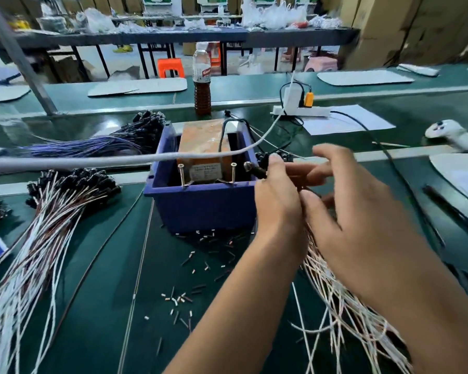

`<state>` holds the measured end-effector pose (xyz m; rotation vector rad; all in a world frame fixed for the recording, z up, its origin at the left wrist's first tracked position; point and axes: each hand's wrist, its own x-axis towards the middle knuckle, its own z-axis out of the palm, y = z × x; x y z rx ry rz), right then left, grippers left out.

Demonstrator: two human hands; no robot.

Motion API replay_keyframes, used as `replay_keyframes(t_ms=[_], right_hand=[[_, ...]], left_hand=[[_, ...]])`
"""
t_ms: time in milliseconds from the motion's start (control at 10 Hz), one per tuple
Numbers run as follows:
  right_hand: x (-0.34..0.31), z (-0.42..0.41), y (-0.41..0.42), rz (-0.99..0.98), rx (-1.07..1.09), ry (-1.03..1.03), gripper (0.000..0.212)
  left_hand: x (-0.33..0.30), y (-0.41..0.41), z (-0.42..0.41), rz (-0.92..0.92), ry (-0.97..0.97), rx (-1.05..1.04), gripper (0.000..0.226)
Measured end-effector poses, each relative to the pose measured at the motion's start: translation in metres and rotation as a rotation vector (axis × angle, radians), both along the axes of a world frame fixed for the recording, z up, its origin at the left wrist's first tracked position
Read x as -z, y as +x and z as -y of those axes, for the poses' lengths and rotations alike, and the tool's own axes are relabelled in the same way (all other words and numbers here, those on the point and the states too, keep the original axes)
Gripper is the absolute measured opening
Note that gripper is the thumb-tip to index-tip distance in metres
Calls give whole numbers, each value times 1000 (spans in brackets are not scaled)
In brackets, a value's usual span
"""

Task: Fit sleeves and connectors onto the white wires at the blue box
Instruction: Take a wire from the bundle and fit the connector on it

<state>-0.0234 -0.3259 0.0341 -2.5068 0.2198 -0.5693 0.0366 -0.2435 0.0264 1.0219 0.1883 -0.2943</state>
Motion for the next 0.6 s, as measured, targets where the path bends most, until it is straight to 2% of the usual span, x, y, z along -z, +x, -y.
replay_keyframes(t_ms=[100, 200, 300, 400, 500, 600], right_hand=[[5, 5, -3, -99, 39, -44, 43], [4, 9, -3, -339, 38, -67, 23], [5, 22, 3, -365, -26, 70, 35], [9, 41, 4, -367, 7, -51, 39], [16, 60, 2, -353, 21, 12, 37], [25, 65, 5, -249, -68, 471, 27]], left_hand=[[0, 12, 16, -36, -89, -12, 64], [-8, 32, 24, -188, -309, 9, 58], [-12, 51, 28, -328, -453, 51, 50], [-8, 61, 36, -339, -380, 173, 45], [-4, 57, 41, -282, -204, 361, 47], [-12, 50, 44, -273, -330, 408, 52]])
